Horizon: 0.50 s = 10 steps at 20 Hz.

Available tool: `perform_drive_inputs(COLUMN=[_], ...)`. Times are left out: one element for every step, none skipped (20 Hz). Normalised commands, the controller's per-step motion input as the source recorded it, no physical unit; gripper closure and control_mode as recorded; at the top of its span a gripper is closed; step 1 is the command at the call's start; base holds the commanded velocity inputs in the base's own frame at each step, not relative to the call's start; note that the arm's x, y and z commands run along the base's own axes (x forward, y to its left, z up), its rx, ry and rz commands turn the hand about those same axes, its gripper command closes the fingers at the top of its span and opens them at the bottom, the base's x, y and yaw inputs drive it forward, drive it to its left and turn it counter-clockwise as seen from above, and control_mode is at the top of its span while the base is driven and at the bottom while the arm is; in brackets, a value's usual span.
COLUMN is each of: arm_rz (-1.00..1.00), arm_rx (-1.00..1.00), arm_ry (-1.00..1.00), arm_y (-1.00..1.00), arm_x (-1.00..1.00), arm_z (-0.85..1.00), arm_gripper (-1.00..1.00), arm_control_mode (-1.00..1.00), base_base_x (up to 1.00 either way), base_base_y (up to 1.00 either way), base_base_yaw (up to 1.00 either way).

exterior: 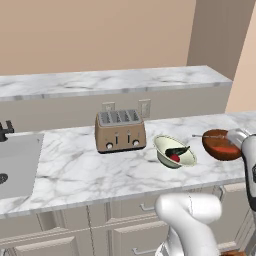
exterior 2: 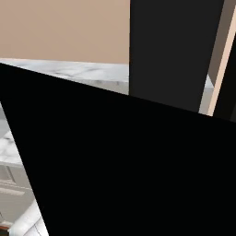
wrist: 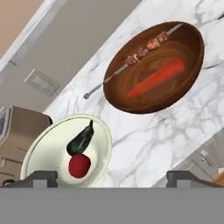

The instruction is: Place the bowl containing the kebab skewer and carrot in the microwave. Close the microwave door and press the start button to microwave the meal.

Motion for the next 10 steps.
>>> perform_drive_inputs(arm_rz=[-0.13,-0.12,-0.09,-0.09,-0.08,-0.08,-0.09,-0.1,-0.09,-0.09], arm_rx=[0.19,0.18,0.17,0.16,0.15,0.16,0.15,0.11,0.12,0.11], arm_ry=[0.17,0.17,0.19,0.21,0.23,0.23,0.23,0.24,0.23,0.21], arm_y=[-0.99,-0.94,-0.89,-0.88,-0.85,-0.85,-0.83,-0.78,-0.81,-0.79], arm_x=[0.08,0.1,0.1,0.11,0.12,0.15,0.16,0.17,0.21,0.24], arm_z=[-0.03,-0.01,-0.01,-0.06,-0.08,-0.09,-0.13,-0.23,-0.31,-0.36], arm_gripper=[-1.0,-1.0,-1.0,-1.0,-1.0,-1.0,-1.0,-1.0,-1.0,-1.0], arm_control_mode=[-1.0,-1.0,-1.0,-1.0,-1.0,-1.0,-1.0,-1.0,-1.0,-1.0], base_base_x=[0.0,0.0,0.0,0.0,0.0,0.0,0.0,0.0,0.0,0.0], base_base_y=[0.0,0.0,0.0,0.0,0.0,0.0,0.0,0.0,0.0,0.0], base_base_yaw=[0.0,0.0,0.0,0.0,0.0,0.0,0.0,0.0,0.0,0.0])
